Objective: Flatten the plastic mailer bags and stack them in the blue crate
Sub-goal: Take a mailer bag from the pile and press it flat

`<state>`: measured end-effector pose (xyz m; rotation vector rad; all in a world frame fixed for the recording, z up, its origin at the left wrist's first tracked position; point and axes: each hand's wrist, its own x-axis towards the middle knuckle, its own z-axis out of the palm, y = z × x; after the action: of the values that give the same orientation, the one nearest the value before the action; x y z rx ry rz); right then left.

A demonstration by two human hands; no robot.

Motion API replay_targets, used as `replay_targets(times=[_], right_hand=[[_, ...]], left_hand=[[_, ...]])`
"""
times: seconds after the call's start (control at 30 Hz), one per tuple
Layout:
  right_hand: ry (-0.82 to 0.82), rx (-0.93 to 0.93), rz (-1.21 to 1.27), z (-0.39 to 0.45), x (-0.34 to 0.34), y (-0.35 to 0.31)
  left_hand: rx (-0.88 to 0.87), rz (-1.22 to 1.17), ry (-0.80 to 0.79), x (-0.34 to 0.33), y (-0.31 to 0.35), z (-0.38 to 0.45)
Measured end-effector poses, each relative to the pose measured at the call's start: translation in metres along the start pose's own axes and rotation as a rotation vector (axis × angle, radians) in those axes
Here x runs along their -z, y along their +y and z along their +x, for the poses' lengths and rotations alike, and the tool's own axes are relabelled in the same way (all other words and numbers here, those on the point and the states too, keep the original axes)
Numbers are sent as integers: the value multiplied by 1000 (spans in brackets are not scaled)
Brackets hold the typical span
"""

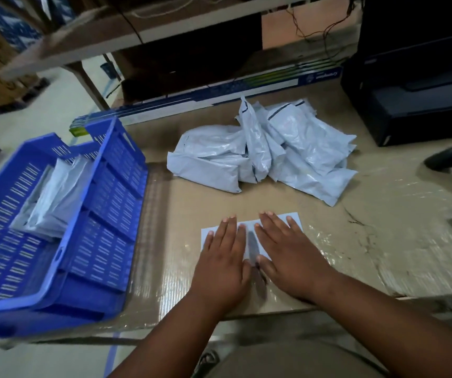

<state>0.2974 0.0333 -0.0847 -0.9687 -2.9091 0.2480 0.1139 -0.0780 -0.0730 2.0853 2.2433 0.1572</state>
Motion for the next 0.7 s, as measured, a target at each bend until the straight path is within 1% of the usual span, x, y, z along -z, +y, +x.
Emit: replay_targets(times=[0.03,0.1,0.27,0.4,0.5,0.57,0.63,0.7], right_hand=[[-11,-42,-23,-7,0,8],[-30,-89,-33,-19,-2,20],[-78,-100,-5,-27,-8,32],[-127,-85,11,-23,1,30],[-133,-105,28,-25,12,28],[-81,-83,25,-21,18,20],[-31,-16,59,-11,20,6],[-69,-3,116,-2,12,-6]], left_hand=[[-61,-9,-4,-2,10,5],[-117,-15,-21,-10,26,12],[-149,-9,-66,-30,27,13],[-150,-1,-75,-30,26,13],[-138,-52,-90,-27,23,15],[-115,-125,-72,-22,18,20],[-119,-192,-11,-19,16,26],[-143,-172,4,-24,14,27]])
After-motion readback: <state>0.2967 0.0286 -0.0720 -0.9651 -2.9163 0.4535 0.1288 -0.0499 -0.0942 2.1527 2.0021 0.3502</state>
